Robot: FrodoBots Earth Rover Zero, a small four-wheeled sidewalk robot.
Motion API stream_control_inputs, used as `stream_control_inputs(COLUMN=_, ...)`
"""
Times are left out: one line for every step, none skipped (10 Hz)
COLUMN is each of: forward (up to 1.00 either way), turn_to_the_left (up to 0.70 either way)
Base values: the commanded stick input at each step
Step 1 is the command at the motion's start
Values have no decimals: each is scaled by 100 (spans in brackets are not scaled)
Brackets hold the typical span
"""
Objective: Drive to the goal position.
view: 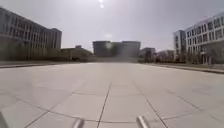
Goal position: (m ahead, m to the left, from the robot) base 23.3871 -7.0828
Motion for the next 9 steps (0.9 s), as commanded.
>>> stream_control_inputs(forward=70, turn_to_the_left=16)
stream_control_inputs(forward=70, turn_to_the_left=16)
stream_control_inputs(forward=70, turn_to_the_left=17)
stream_control_inputs(forward=70, turn_to_the_left=14)
stream_control_inputs(forward=70, turn_to_the_left=12)
stream_control_inputs(forward=70, turn_to_the_left=13)
stream_control_inputs(forward=70, turn_to_the_left=14)
stream_control_inputs(forward=70, turn_to_the_left=14)
stream_control_inputs(forward=70, turn_to_the_left=14)
